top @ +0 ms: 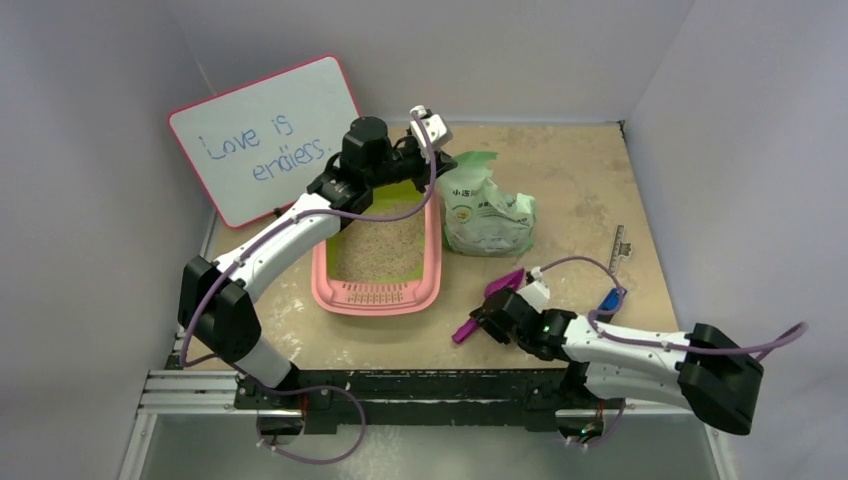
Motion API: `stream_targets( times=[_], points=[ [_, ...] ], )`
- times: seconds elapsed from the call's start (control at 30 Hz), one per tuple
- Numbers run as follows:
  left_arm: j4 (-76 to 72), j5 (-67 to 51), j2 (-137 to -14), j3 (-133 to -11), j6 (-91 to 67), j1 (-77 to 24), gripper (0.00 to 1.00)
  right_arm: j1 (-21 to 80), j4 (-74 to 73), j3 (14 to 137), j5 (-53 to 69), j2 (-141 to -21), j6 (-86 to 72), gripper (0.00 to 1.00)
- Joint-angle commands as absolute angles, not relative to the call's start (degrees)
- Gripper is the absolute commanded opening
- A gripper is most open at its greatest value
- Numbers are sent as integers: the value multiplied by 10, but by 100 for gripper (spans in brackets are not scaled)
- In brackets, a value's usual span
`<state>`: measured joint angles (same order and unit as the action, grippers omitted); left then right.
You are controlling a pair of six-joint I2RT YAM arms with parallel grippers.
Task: Fill the litter box with clean litter
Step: Adjust the spatula at the center of the board.
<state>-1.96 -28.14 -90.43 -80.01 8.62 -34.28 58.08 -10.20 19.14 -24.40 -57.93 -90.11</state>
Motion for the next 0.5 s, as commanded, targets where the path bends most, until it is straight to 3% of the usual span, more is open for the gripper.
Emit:
stream_targets(
  times=[0.0,0.07,0.17,0.27,0.3,0.47],
  points=[
    [-17,-274,-886,-812,101,-342,0,582,-72,200,-292,-617,-857,30],
    [-17,-275,-886,-813,100,-342,0,582,-103,235,-305,-630,-817,24],
    [-17,-275,-885,-812,101,-342,0,582,-146,283,-325,-655,-740,23],
    [-14,-274,-885,-813,103,-342,0,582,-245,346,-340,-684,-707,12],
    [-12,-272,-885,-813,105,-342,0,582,-261,364,-353,-689,-678,1],
    [-15,-273,-889,-816,103,-342,0,584,-232,379,-253,-623,-494,0]
  ],
)
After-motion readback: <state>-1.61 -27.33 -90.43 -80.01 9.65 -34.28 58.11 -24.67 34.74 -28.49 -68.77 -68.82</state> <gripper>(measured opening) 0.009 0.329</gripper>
